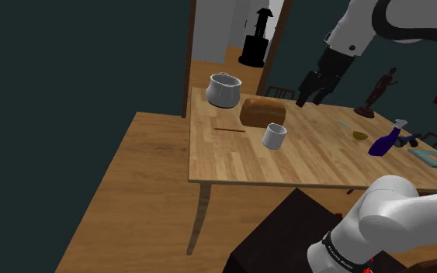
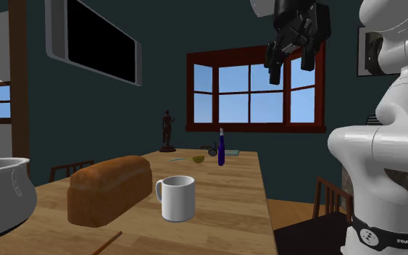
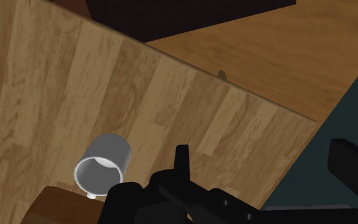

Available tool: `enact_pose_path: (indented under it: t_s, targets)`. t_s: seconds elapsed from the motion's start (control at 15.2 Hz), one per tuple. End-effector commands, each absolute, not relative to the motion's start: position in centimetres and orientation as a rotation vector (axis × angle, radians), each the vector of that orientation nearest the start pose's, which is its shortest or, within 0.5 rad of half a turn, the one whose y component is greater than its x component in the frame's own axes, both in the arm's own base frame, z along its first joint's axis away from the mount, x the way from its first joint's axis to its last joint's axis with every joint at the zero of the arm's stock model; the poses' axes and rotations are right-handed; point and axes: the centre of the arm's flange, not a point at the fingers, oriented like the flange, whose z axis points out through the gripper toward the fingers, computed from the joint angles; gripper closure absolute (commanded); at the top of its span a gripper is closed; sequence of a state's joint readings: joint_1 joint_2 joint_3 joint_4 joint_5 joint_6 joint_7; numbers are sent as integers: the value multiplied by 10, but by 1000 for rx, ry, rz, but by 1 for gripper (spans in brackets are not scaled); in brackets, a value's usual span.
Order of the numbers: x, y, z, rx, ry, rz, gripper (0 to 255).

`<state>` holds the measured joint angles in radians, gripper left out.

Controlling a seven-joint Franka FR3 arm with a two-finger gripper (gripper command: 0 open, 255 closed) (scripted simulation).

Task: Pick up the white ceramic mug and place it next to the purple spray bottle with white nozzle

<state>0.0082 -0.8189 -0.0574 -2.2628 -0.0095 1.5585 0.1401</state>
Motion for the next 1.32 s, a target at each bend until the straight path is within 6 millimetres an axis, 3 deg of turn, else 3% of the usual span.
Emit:
enact_pose_path:
  t_s: [0.0,1.25]
  targets:
    - [295,-23,643,-3087,269,-173,0]
    - [406,-160,468,-3143,137,-153,0]
